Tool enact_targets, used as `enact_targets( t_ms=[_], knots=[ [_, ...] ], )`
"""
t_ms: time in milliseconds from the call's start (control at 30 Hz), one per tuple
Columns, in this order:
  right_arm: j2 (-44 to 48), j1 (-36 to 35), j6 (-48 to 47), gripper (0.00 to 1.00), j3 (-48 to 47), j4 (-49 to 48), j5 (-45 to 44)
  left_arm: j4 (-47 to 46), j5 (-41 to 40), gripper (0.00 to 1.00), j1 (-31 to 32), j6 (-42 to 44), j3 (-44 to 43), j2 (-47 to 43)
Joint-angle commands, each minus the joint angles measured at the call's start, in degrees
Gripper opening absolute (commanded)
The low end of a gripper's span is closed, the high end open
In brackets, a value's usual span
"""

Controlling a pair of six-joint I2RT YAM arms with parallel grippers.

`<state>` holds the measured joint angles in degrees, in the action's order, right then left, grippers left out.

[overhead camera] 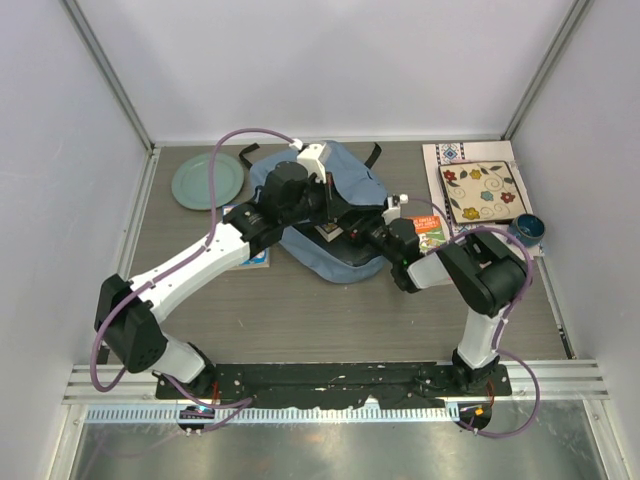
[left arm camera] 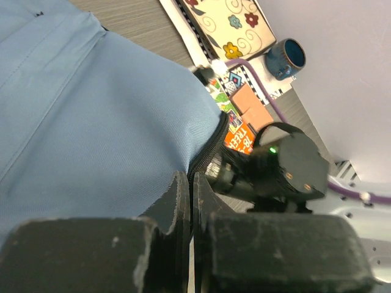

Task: Pack the student bag
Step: Place the book in the student bag.

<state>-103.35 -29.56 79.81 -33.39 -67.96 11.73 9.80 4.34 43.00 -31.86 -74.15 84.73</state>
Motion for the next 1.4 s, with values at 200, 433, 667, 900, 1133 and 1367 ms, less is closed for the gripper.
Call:
enact_targets(
  t_ms=[200, 433, 667, 900, 1133, 1367],
  knots=[
    [-11.34, 1.09, 2.55, 0.04, -12.14, -17.12, -3.28, -2.42, 7.53, 0.0, 0.06, 1.01, -0.03, -1.93],
    [-13.72, 1.17, 1.49, 0.26, -16.27, -5.75, -2.85, -2.07, 5.52, 0.0, -0.02, 1.01, 2.69, -3.25],
    [-8.01, 2.05, -3.07, 0.52, -11.09, 13.38, -1.8, -3.03, 1.2, 0.0, -0.73, -0.13, 7.26, -5.1],
    [2.09, 2.75, -12.92, 0.81, -12.14, 34.2, -2.5, -3.03, -0.2, 0.0, -0.9, -0.66, 8.32, -3.96],
    [10.97, 2.76, -17.67, 0.85, -12.58, 53.63, -2.68, -4.0, -1.26, 0.0, -1.43, -1.28, 8.58, -3.17],
    [9.66, 2.84, -14.42, 0.73, -8.72, 47.15, -1.7, -4.71, -0.3, 0.0, -1.7, -1.72, 8.58, -2.9]
  ],
)
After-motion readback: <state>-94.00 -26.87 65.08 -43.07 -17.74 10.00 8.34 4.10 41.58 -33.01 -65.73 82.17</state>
